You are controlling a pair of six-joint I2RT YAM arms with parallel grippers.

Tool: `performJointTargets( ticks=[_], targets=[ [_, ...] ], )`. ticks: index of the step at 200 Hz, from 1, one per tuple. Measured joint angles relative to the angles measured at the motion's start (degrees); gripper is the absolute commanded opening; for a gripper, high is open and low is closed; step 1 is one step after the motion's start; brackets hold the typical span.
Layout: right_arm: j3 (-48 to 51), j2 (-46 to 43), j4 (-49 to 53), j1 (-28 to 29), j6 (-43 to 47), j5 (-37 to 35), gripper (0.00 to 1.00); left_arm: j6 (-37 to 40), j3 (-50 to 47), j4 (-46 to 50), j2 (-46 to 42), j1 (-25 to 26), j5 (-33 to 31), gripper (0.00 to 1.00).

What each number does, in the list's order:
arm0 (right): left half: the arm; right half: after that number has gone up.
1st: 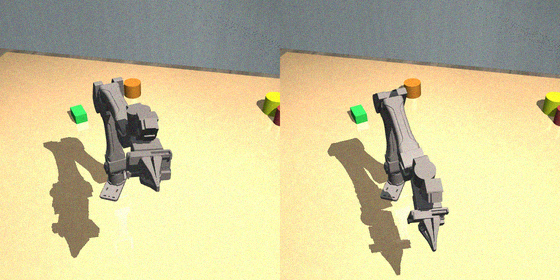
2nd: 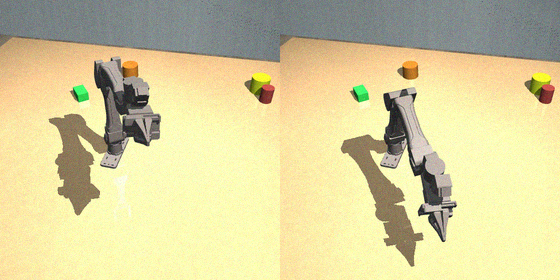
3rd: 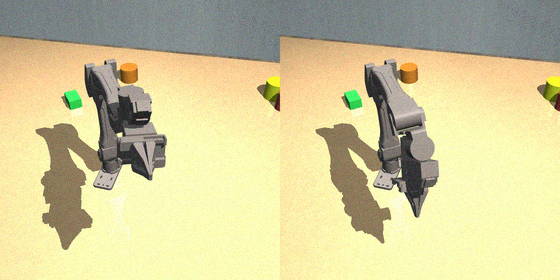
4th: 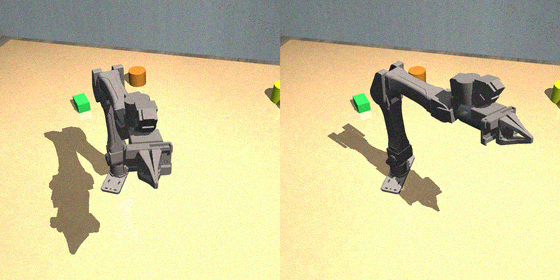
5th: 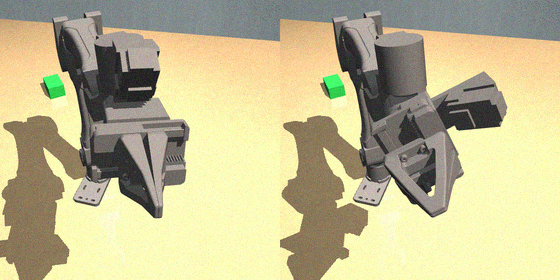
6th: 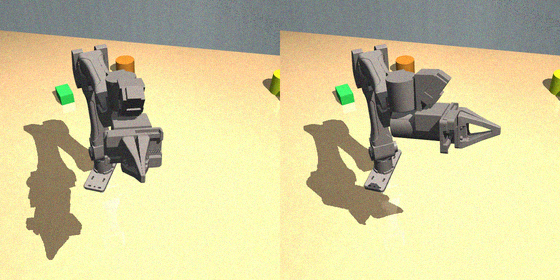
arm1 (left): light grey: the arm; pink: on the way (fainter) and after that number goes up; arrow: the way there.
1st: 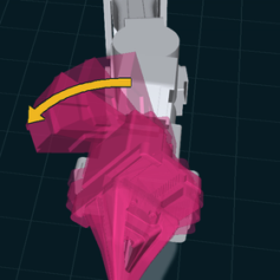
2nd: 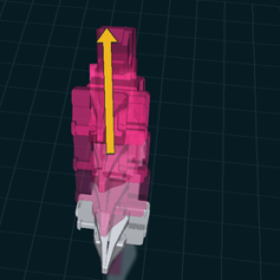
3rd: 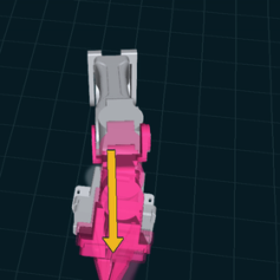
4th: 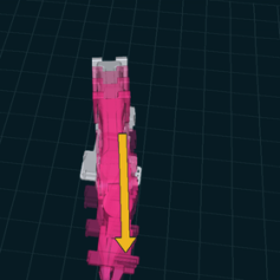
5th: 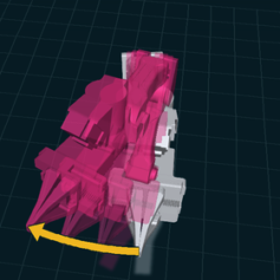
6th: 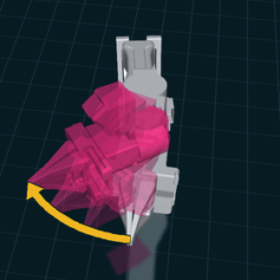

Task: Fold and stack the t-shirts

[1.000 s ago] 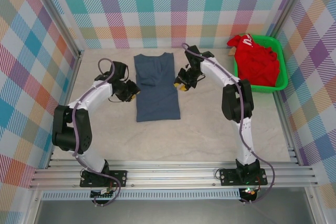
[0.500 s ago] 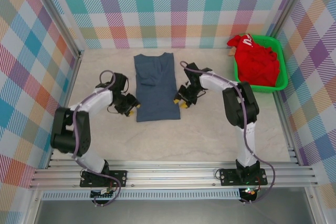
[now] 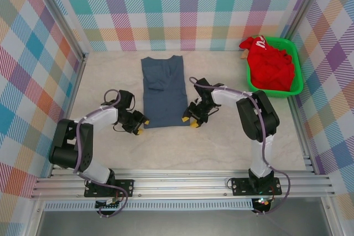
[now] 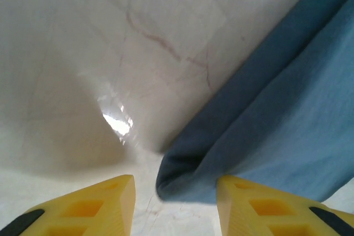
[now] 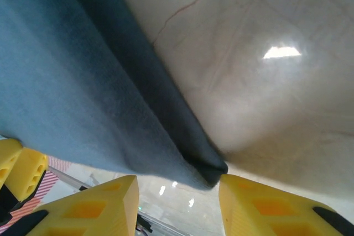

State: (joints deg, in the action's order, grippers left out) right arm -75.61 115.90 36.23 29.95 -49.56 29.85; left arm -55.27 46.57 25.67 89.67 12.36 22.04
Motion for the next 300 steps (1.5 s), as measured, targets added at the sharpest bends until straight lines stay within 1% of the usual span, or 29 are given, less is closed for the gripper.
performJointTargets(
  ticks=[19,48,59,75,89,97,106,118,136,153,172,186,205,232,246,273,300],
  targets=[
    [-1.73,1.92,0.57,0.0,-0.74,0.7,0.28,-0.59,0.52,-1.49,2.32,0.0,0.07,0.37],
    [-3.56,3.19,1.18,0.0,-1.01,-0.22,0.25,-0.9,2.45,0.35,4.13,0.0,0.39,0.33],
    [-3.85,3.3,1.55,0.0,-1.01,-0.46,0.24,-0.9,3.43,1.62,4.9,0.02,0.39,0.27],
    [-4.11,3.32,2.1,0.04,-0.72,-1.27,0.12,-0.74,4.7,2.67,5.97,0.28,0.13,0.17],
    [-4.11,3.3,2.36,0.04,-0.76,-1.75,0.06,-0.44,5.38,2.56,6.62,0.85,-0.22,0.09],
    [-4.11,3.3,2.38,0.04,-0.72,-1.86,0.0,-0.2,5.42,1.09,6.73,1.14,-0.17,0.04],
    [-4.11,3.3,2.38,0.04,-0.63,-1.92,0.0,-0.09,5.64,-0.83,7.02,1.66,-0.26,0.0],
    [-4.11,3.19,2.4,0.04,-0.59,-1.99,0.0,0.35,5.88,-2.43,7.13,2.34,-0.52,0.0],
    [-3.67,2.47,2.45,0.04,-0.5,-3.06,0.0,1.31,6.16,-2.4,7.04,3.28,-0.76,0.0],
    [-1.77,0.79,2.56,0.04,-0.07,-3.93,0.0,2.67,6.21,-0.5,6.29,4.15,-1.33,0.0],
    [3.02,-3.34,3.23,0.11,0.96,-4.26,0.0,4.39,6.14,4.2,3.52,6.05,-2.08,0.0],
    [7.21,-7.15,4.39,0.2,1.68,-4.09,0.0,5.42,5.25,7.04,0.22,8.41,-2.1,0.0],
    [12.76,-12.28,6.71,0.96,2.56,-2.71,0.0,5.75,1.92,10.47,-5.05,12.87,-1.07,0.0],
    [19.96,-17.0,10.8,2.97,4.0,2.67,0.0,5.38,-3.48,15.52,-10.58,18.95,1.55,0.0],
    [22.88,-19.04,12.66,4.04,4.24,4.9,0.0,5.03,-4.98,18.01,-12.98,21.03,3.08,0.0],
    [24.98,-24.3,16.11,4.57,4.17,7.72,0.0,4.96,-4.59,21.16,-16.22,21.75,5.16,0.0],
    [22.77,-28.13,18.45,4.11,3.45,7.48,0.0,4.39,-0.68,23.52,-17.57,21.75,4.24,0.0]
  ],
)
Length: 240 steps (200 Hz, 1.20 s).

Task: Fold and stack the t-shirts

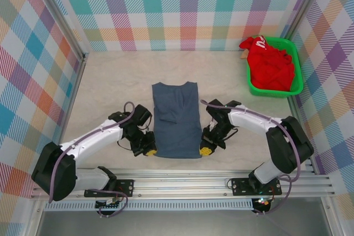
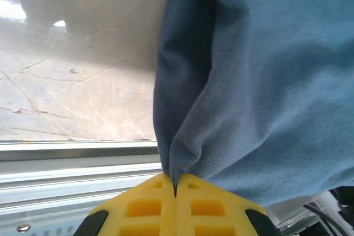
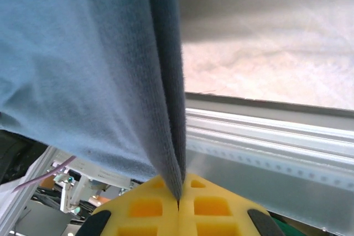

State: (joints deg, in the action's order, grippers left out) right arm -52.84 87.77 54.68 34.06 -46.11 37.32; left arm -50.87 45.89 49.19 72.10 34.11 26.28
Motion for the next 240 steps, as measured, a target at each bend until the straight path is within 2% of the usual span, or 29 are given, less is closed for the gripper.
performJointTargets(
  ticks=[34,66,110,155,197,240],
  targets=[
    [-9.11,-0.22,2.64,-2.86,-1.22,-2.78,0.0,-1.07,9.05,1.42,-0.33,-1.27,-3.02,0.0],
    [-19.02,1.53,4.0,-6.69,-1.42,-5.16,0.0,-1.81,16.15,1.44,1.46,-5.97,-4.46,0.0],
    [-33.05,10.88,4.5,-9.31,-1.4,-6.95,0.0,-1.81,24.35,-0.02,10.62,-11.98,-3.17,0.0],
    [-45.48,18.84,4.9,-11.17,-1.51,-7.3,0.0,-0.92,36.7,0.11,19.85,-17.29,-2.75,0.0],
    [-61.13,31.39,4.2,-12.74,-1.84,-6.16,0.0,-1.09,43.8,-2.05,28.98,-20.24,-1.27,0.0],
    [-81.81,50.53,3.13,-15.23,-2.6,-4.5,0.0,-0.7,57.99,-3.26,47.17,-22.77,-1.27,0.0]
  ],
)
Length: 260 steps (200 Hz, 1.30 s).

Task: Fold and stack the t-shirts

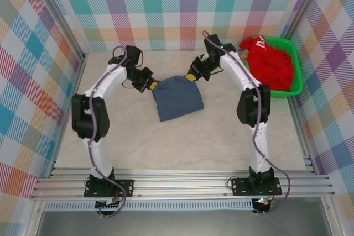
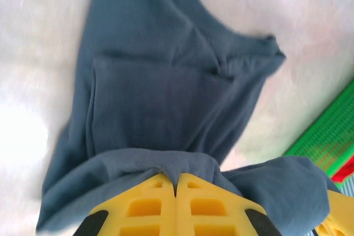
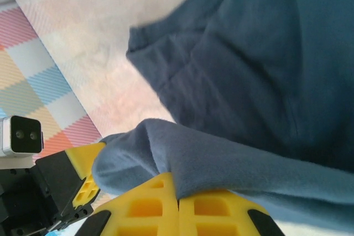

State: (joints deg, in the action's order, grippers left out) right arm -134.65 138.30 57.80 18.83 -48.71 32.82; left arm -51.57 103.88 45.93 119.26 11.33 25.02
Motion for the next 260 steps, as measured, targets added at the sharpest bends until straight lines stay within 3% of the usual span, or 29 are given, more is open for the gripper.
performJointTargets(
  ticks=[32,58,82,91,109,130,158,212,260],
  targets=[
    [-11.39,13.05,-4.76,-1.97,-2.14,2.49,0.0,-0.04,7.43,-0.7,8.7,-2.45,-1.6,0.0],
    [-13.11,18.36,-12.81,-2.73,-6.34,5.75,0.08,-0.26,10.82,-1.22,11.47,-4.0,-2.19,0.0],
    [-14.32,21.55,-20.15,-2.75,-9.92,8.55,0.32,-0.63,12.94,-1.49,13.14,-4.9,-2.21,0.07],
    [-14.88,22.6,-22.1,-2.73,-10.88,9.16,0.37,-0.66,14.01,-1.53,14.19,-5.2,-2.34,0.15],
    [-16.15,23.74,-23.65,-2.73,-10.62,9.75,0.44,-0.7,14.91,-1.6,15.74,-5.75,-3.98,0.45],
    [-16.7,23.61,-23.65,-2.73,-9.2,9.16,0.46,-0.37,14.84,-1.09,15.76,-6.19,-7.45,0.6],
    [-10.23,17.88,-22.67,-2.73,-4.63,3.67,0.49,0.35,12.09,-0.98,11.93,-5.6,-13.03,0.6],
    [9.42,-4.87,-24.63,-2.6,1.73,-7.69,0.24,-3.76,-6.49,-5.64,-4.44,0.33,-13.14,0.46],
    [23.32,-12.26,-27.96,-1.46,4.0,-8.61,0.3,0.28,-9.18,-8.83,2.43,1.46,-8.9,0.5]
  ],
)
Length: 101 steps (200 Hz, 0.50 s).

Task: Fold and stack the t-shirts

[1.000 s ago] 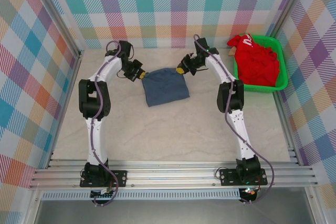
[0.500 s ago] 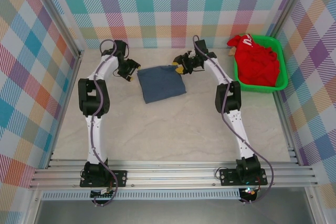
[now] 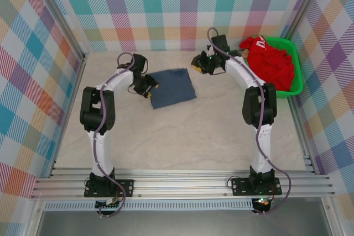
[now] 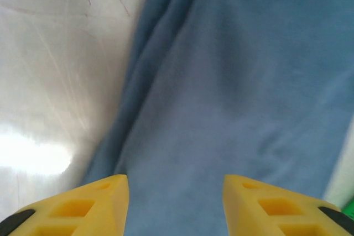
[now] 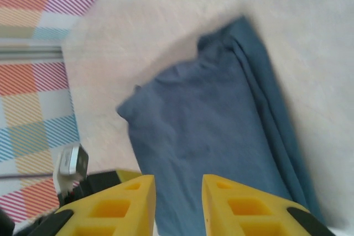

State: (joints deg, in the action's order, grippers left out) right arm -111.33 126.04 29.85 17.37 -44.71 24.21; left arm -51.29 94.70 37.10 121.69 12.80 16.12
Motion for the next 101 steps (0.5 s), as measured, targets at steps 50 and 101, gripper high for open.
performJointTargets(
  ticks=[50,101],
  targets=[
    [10.14,-5.2,-0.13,0.5,0.17,1.7,0.29,7.67,4.48,1.84,4.55,-0.04,-0.63,0.53],
    [16.04,-12.76,-0.76,0.5,-0.44,3.72,0.27,12.68,15.78,8.85,11.52,0.92,-7.04,0.14]
  ],
)
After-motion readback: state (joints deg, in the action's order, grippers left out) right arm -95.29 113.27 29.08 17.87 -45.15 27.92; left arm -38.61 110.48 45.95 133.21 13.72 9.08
